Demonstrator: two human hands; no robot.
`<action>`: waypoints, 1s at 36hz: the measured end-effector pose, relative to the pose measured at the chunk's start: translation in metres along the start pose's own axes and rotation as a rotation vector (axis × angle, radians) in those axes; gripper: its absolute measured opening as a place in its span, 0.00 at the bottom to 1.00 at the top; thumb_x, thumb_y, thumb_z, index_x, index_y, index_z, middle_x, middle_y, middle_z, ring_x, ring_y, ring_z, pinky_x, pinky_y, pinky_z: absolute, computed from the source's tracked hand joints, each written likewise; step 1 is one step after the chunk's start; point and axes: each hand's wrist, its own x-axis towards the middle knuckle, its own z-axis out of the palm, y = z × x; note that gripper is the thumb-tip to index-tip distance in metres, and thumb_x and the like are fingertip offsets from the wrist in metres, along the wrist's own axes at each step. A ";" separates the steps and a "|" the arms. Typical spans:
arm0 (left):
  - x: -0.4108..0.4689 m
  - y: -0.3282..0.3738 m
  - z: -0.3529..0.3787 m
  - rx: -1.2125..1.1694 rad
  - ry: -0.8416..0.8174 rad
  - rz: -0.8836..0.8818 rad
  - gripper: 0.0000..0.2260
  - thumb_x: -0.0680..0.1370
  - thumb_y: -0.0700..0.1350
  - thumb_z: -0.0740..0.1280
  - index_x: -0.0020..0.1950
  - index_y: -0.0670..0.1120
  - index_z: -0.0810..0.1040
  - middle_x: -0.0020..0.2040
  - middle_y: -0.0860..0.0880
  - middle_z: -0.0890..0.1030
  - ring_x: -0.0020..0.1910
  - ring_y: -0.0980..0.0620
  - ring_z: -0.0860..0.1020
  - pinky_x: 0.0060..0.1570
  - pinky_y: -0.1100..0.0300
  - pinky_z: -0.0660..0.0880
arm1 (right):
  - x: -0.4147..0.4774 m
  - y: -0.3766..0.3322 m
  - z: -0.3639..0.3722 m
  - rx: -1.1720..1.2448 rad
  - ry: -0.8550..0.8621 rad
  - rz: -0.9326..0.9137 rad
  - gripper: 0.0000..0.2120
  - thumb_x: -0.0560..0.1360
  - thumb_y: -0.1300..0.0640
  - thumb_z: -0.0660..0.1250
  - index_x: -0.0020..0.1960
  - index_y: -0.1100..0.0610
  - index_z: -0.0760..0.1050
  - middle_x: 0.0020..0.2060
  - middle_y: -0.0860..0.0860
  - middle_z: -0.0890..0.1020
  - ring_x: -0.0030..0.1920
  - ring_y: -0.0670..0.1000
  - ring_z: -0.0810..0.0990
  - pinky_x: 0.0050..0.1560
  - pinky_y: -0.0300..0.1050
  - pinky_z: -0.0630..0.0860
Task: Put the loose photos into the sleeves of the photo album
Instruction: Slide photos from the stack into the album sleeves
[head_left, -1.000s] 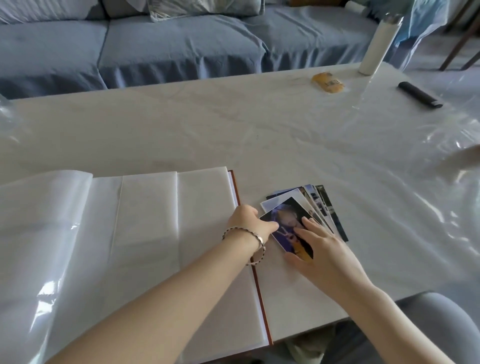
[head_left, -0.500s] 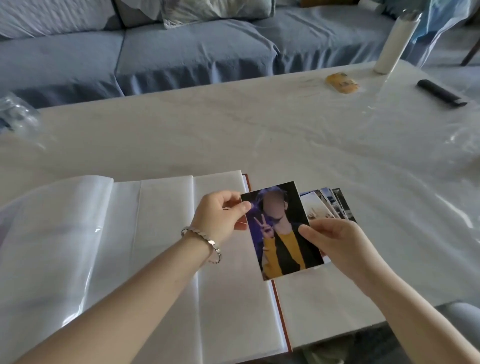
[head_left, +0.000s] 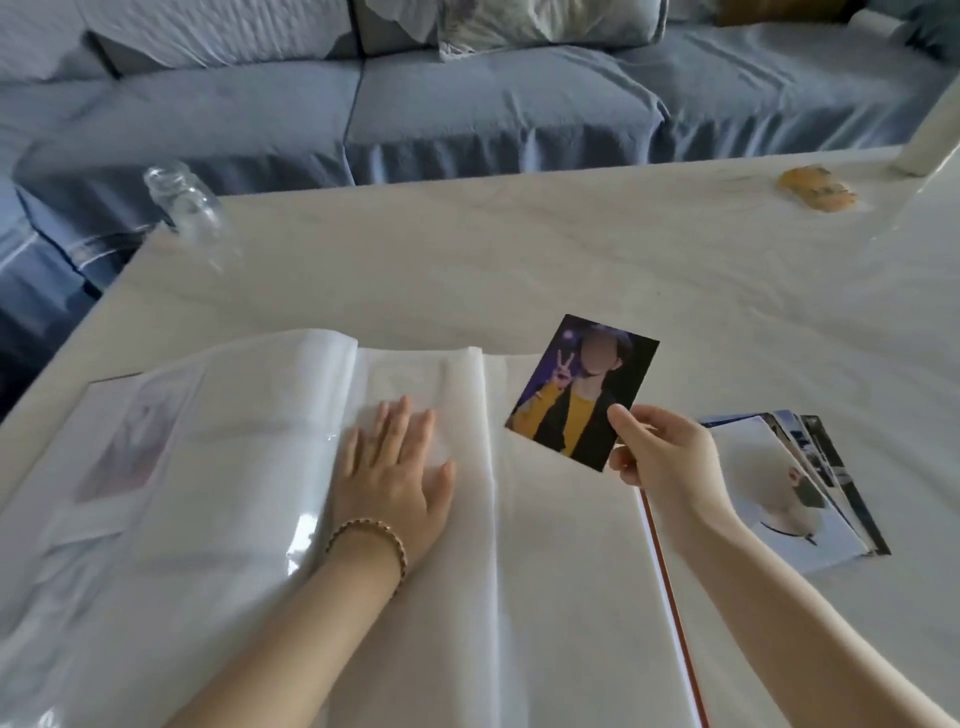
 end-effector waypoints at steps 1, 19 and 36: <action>-0.001 0.000 -0.001 -0.008 0.008 -0.008 0.41 0.64 0.60 0.27 0.77 0.54 0.44 0.77 0.53 0.40 0.75 0.54 0.38 0.70 0.57 0.34 | 0.002 0.000 0.007 -0.008 -0.001 -0.004 0.06 0.77 0.54 0.64 0.44 0.55 0.77 0.21 0.47 0.75 0.22 0.41 0.71 0.29 0.34 0.71; 0.000 -0.002 0.009 -0.069 0.054 0.029 0.32 0.73 0.58 0.42 0.74 0.48 0.63 0.75 0.45 0.61 0.74 0.46 0.59 0.69 0.54 0.43 | 0.013 0.000 0.040 -0.361 0.002 -0.242 0.06 0.78 0.54 0.63 0.42 0.50 0.74 0.21 0.43 0.76 0.26 0.44 0.75 0.31 0.30 0.70; 0.001 -0.004 0.007 -0.081 0.009 0.006 0.33 0.72 0.59 0.31 0.77 0.53 0.43 0.77 0.52 0.38 0.75 0.54 0.35 0.67 0.60 0.29 | 0.010 -0.005 0.034 -0.373 -0.263 0.009 0.12 0.77 0.55 0.64 0.36 0.56 0.77 0.20 0.48 0.75 0.19 0.43 0.68 0.28 0.35 0.69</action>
